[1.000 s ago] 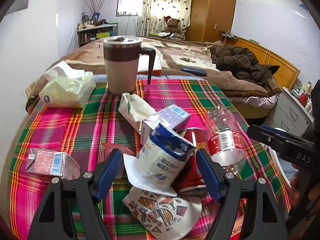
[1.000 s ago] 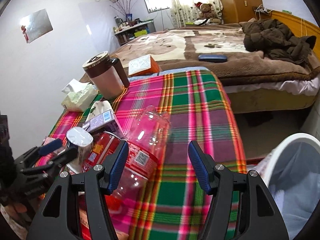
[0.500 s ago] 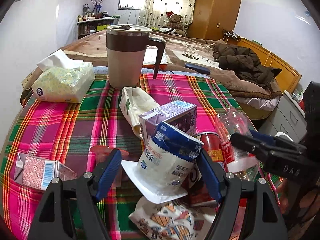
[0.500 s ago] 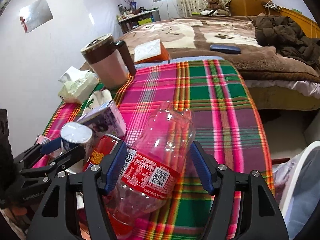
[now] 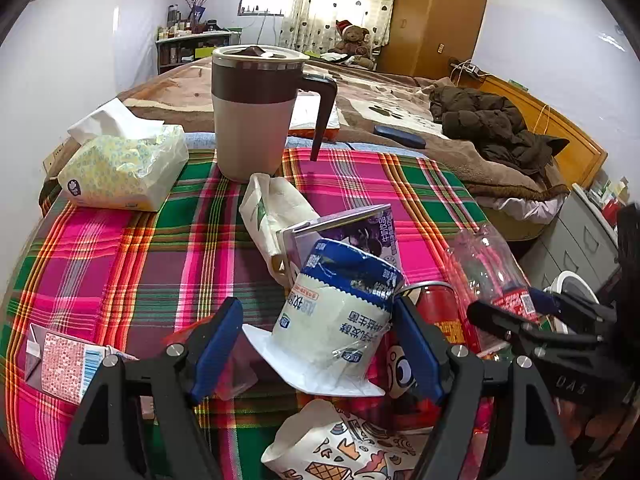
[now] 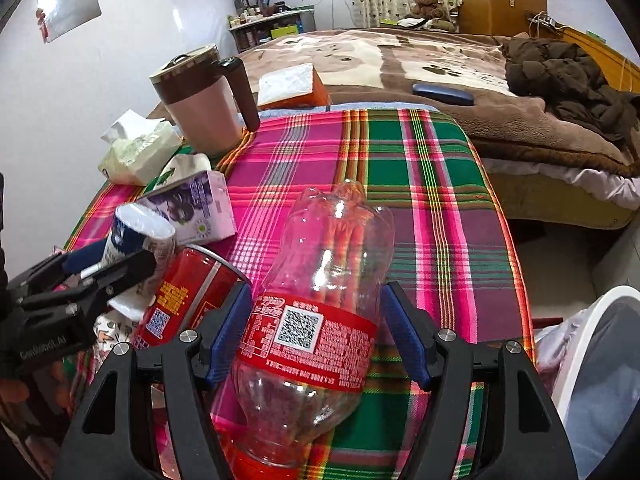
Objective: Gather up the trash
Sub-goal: 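Lift the yogurt cup with the left gripper while the right lifts the bottle, then carry cup and bottle over the bin and open both grippers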
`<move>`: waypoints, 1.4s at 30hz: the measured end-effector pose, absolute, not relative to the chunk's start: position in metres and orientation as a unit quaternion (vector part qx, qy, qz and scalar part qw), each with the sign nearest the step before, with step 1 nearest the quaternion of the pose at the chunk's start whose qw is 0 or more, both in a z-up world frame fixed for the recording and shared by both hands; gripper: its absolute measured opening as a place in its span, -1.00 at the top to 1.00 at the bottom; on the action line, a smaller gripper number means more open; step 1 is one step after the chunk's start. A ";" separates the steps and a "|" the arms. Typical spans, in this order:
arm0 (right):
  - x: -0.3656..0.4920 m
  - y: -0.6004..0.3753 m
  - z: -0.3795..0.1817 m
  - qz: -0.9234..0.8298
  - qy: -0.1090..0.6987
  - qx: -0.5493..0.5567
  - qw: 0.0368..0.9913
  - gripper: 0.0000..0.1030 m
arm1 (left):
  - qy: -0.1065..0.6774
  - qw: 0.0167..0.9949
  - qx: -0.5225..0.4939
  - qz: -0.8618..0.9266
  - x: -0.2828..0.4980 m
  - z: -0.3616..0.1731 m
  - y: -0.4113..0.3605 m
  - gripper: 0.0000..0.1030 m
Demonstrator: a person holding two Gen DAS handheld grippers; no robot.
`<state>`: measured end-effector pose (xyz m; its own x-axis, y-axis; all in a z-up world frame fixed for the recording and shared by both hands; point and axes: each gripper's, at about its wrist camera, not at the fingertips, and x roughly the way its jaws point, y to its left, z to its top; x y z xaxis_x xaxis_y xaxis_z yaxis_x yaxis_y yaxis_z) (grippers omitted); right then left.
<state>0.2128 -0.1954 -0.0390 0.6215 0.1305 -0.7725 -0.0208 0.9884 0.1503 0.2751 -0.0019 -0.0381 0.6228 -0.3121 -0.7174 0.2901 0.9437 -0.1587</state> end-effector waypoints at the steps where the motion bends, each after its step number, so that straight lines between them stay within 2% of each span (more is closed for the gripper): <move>1: 0.212 -0.195 -0.039 0.041 0.432 0.060 0.899 -0.33 | 0.401 0.900 -0.013 -0.167 0.275 -0.038 -0.002 -0.53; 10: 0.209 -0.197 -0.044 0.044 0.433 0.055 0.899 -0.33 | 0.424 0.893 0.039 -0.143 0.283 -0.050 -0.013 -0.54; 14: 0.208 -0.199 -0.046 0.049 0.433 0.056 0.898 -0.33 | 0.414 0.899 0.016 -0.143 0.281 -0.048 -0.010 -0.53; 20: 0.206 -0.200 -0.045 0.048 0.428 0.052 0.901 -0.33 | 0.415 0.900 0.007 -0.135 0.280 -0.048 -0.007 -0.33; 22: 0.205 -0.200 -0.044 0.048 0.423 0.053 0.903 -0.29 | 0.413 0.902 -0.002 -0.129 0.278 -0.049 -0.003 -0.06; 23: 0.205 -0.201 -0.044 0.049 0.421 0.056 0.904 -0.25 | 0.412 0.903 -0.003 -0.126 0.277 -0.049 -0.002 -0.05; 42: 0.180 -0.205 -0.024 0.054 0.383 0.052 0.921 -0.24 | 0.374 0.919 -0.011 -0.124 0.236 -0.018 -0.005 -0.03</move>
<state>0.1803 -0.2052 -0.0238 0.7000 0.1396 -0.7003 -0.0604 0.9888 0.1368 0.2360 -0.0048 -0.0182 0.6892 -0.2370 -0.6847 0.2202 0.9688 -0.1136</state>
